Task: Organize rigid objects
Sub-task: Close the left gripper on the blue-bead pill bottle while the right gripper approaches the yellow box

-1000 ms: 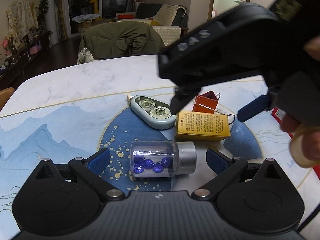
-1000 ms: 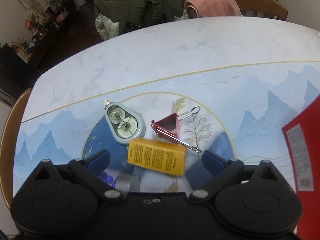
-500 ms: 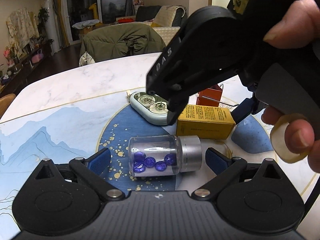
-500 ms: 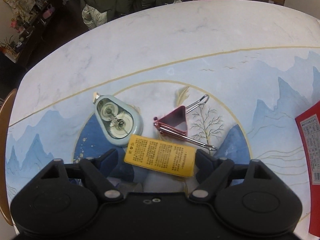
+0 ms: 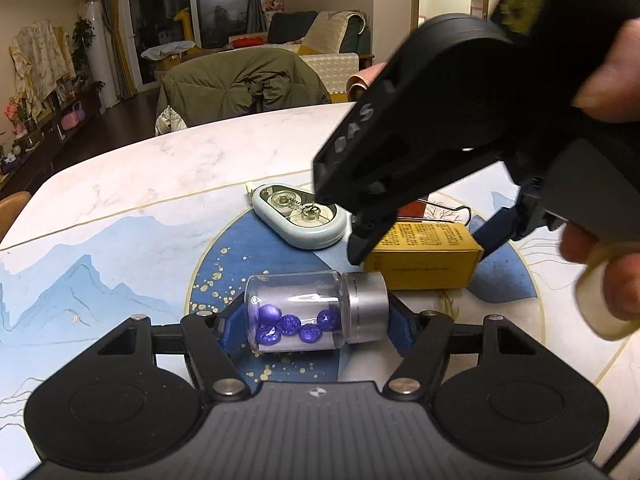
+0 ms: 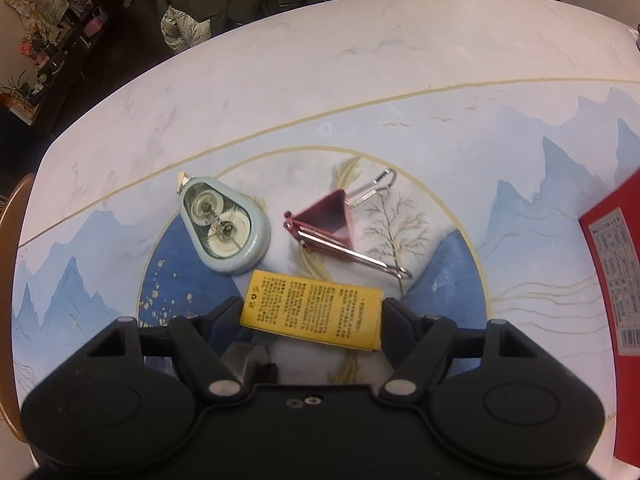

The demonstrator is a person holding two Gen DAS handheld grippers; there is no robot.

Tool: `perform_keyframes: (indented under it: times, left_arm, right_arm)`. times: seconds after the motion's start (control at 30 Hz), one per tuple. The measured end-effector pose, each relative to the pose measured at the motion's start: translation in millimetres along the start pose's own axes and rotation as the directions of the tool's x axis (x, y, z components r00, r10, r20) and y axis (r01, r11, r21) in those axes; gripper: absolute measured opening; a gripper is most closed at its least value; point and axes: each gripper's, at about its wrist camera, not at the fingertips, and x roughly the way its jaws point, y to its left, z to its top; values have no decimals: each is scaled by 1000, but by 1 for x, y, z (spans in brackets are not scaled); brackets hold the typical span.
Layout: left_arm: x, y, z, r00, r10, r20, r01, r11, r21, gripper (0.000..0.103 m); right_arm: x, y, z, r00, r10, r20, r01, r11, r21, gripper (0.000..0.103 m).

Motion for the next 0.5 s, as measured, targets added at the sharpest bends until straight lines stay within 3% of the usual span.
perform_keyframes:
  times: [0.5]
  left_arm:
    - [-54, -4, 5, 999, -40, -10, 39, 999, -37, 69]
  right_arm:
    - [-64, -26, -41, 996, 84, 2, -84, 996, 10, 75]
